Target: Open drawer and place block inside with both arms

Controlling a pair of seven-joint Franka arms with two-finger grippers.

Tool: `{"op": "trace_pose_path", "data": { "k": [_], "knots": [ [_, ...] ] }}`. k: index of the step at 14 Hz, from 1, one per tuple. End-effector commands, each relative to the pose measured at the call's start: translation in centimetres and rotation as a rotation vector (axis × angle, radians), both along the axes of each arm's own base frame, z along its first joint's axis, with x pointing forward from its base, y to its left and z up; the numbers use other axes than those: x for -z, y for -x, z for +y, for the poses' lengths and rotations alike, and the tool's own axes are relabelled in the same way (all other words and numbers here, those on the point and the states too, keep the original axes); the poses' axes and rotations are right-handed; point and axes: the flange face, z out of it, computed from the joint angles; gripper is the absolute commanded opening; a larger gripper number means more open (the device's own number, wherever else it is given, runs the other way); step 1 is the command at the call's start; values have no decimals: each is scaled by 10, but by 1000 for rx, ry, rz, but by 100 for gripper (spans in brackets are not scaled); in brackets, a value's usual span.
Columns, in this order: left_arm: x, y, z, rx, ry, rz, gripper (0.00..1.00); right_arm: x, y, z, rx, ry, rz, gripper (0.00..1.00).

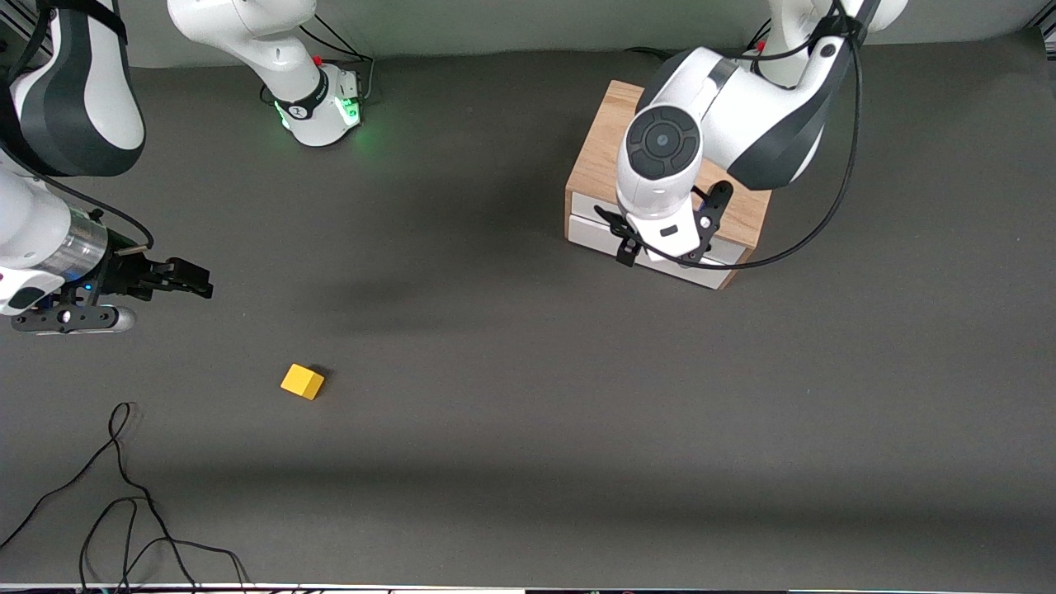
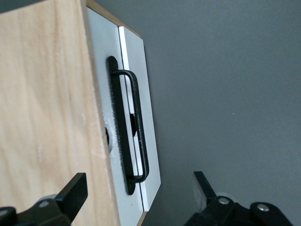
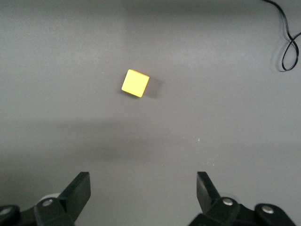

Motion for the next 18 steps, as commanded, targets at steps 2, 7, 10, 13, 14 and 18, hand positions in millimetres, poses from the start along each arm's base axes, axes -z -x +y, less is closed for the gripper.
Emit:
{"op": "trace_pose_path", "data": {
  "k": [2,7,10,13,14,18],
  "knots": [
    [37,12,9,-4,-2,14,100,0,-7,5,-25,-1,-32,100],
    [63,18,12,-5,-7,19,100,12,-13,7,-22,1,-37,100],
    [76,15,9,-10,-6,16,100,18,-15,7,-18,-4,-33,100],
    [84,11,8,-9,-8,7,100,19,-15,7,-18,-6,-30,100],
    [85,9,7,-12,-3,-1,100,20,-16,7,-18,-5,-29,100],
    [91,7,7,-15,-8,3,100,25,-18,8,-19,-3,-30,100]
  ]
}}
